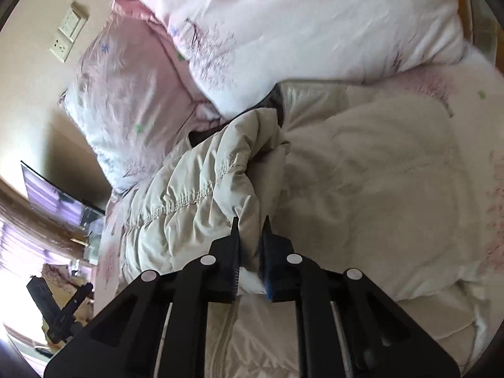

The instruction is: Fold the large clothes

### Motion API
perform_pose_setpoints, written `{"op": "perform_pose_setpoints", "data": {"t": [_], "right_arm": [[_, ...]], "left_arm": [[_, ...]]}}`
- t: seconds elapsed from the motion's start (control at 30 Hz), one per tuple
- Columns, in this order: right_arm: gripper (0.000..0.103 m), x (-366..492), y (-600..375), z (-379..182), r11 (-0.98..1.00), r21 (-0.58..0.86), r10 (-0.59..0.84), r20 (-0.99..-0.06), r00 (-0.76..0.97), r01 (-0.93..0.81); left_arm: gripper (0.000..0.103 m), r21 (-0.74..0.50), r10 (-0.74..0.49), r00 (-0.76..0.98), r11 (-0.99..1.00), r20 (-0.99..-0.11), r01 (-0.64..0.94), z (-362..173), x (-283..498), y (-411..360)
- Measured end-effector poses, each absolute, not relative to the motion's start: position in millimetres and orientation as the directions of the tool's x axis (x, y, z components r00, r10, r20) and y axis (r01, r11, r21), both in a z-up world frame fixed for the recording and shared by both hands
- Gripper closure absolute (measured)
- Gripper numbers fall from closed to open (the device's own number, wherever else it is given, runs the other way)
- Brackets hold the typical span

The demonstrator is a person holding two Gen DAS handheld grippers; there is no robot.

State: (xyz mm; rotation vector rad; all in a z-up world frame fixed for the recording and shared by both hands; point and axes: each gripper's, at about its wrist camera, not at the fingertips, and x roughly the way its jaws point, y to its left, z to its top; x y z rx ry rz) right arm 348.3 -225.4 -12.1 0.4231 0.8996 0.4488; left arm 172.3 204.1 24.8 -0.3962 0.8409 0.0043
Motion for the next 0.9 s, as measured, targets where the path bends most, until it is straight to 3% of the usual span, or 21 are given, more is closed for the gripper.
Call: {"op": "perform_pose_setpoints", "data": {"t": [0.1,0.3,0.5,0.67,0.9], "right_arm": [[0.091,354.5,-225.6,-28.5,0.845,0.512,0.512,-0.696,0.503,-0.152],[0.091,361.3,-227.2,-45.0,0.869,0.484,0.474,-0.751,0.460,-0.104],[0.083,371.5,-228.9,-61.8,0.881,0.466,0.455,-0.795,0.401,-0.075],[0.035,347.9,-260.4,-44.8,0.838,0.540,0.518,-0.740,0.429,-0.082],[0.024,284.9,-342.6,-30.3,0.794,0.600,0.560,-0.656,0.506,-0.102]], "left_arm": [[0.002,-0.366,-0.178,0.654,0.916,-0.736,-0.163,12.8,175.4,206.2],[0.002,-0.280,-0.123,0.693,0.953,-0.710,-0.118,15.0,167.0,193.1],[0.002,-0.262,-0.119,0.669,0.958,-0.734,-0.116,12.7,163.8,193.6],[0.002,-0.294,-0.156,0.670,0.951,-0.725,-0.096,9.6,147.0,202.9],[0.002,-0.389,-0.255,0.661,0.919,-0.706,-0.062,-2.1,114.4,217.6]]}}
